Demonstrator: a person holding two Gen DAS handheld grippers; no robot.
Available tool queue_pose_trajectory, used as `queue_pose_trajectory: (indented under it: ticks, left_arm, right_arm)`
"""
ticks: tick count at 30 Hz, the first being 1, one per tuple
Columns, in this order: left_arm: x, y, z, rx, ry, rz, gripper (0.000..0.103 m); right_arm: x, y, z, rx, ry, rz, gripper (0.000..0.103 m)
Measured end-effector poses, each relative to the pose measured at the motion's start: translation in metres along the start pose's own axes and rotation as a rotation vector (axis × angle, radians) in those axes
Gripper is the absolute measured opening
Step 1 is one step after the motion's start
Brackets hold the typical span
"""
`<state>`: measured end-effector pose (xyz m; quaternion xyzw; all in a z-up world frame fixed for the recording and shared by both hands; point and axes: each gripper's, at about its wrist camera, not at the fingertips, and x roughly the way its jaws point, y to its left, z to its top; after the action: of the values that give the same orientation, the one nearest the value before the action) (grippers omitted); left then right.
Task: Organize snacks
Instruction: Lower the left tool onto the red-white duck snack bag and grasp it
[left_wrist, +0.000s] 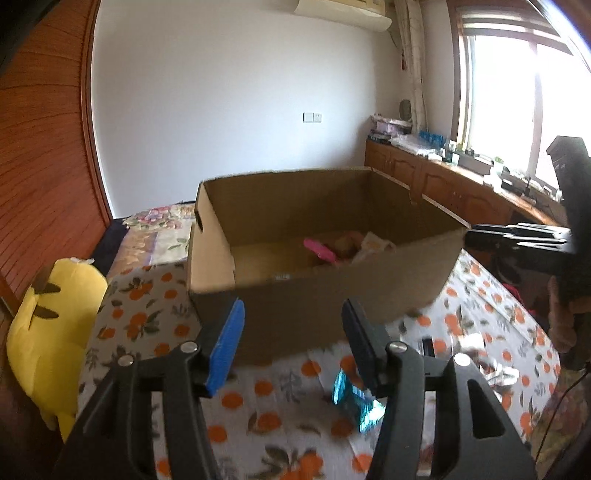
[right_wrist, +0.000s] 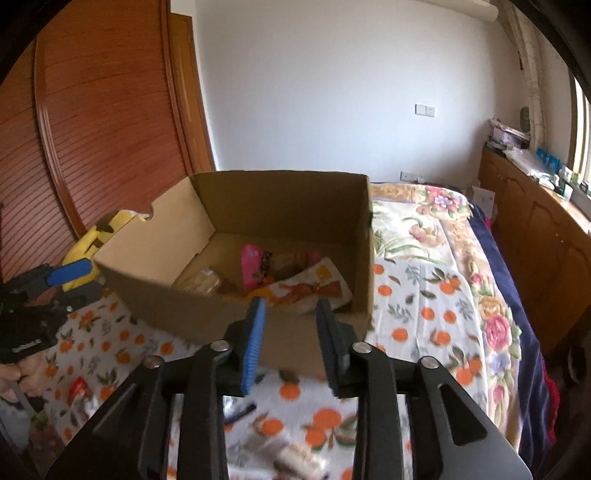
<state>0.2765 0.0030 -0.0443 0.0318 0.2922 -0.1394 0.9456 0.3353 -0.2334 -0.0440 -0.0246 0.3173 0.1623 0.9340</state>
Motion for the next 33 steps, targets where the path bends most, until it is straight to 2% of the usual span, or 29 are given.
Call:
queue_pose_trajectory:
  ticks: [6, 8, 13, 16, 20, 24, 28, 33]
  left_arm:
    - [-0.017, -0.003, -0.037, 0.007, 0.042, 0.010, 0.056]
    - [-0.022, -0.002, -0.051, 0.004, 0.057, 0.025, 0.056]
    - [-0.031, 0.002, -0.080, -0.011, 0.086, 0.053, 0.056]
    - [-0.033, 0.004, -0.092, -0.029, 0.098, 0.062, 0.057]
    - [-0.032, 0.005, -0.105, -0.066, 0.136, 0.060, 0.060]
    - [-0.031, 0.004, -0.117, -0.091, 0.177, 0.043, 0.061]
    - [-0.029, 0.000, -0.124, -0.089, 0.210, 0.049, 0.062]
    - [-0.027, -0.004, -0.127, -0.075, 0.199, 0.076, 0.070]
  right_arm:
    - [-0.035, 0.011, -0.039, 0.019, 0.008, 0.016, 0.052]
    - [-0.041, 0.013, -0.055, 0.041, 0.020, 0.033, 0.060]
    - [-0.042, 0.017, -0.101, 0.072, 0.074, 0.047, 0.063]
    - [-0.039, 0.014, -0.119, 0.097, 0.072, 0.058, 0.063]
    - [-0.034, 0.012, -0.133, 0.098, 0.067, 0.037, 0.063]
    - [-0.022, 0.006, -0.146, 0.116, 0.099, 0.054, 0.064]
    - [-0.016, 0.004, -0.151, 0.109, 0.113, 0.052, 0.074]
    - [-0.015, 0.002, -0.156, 0.119, 0.101, 0.065, 0.076]
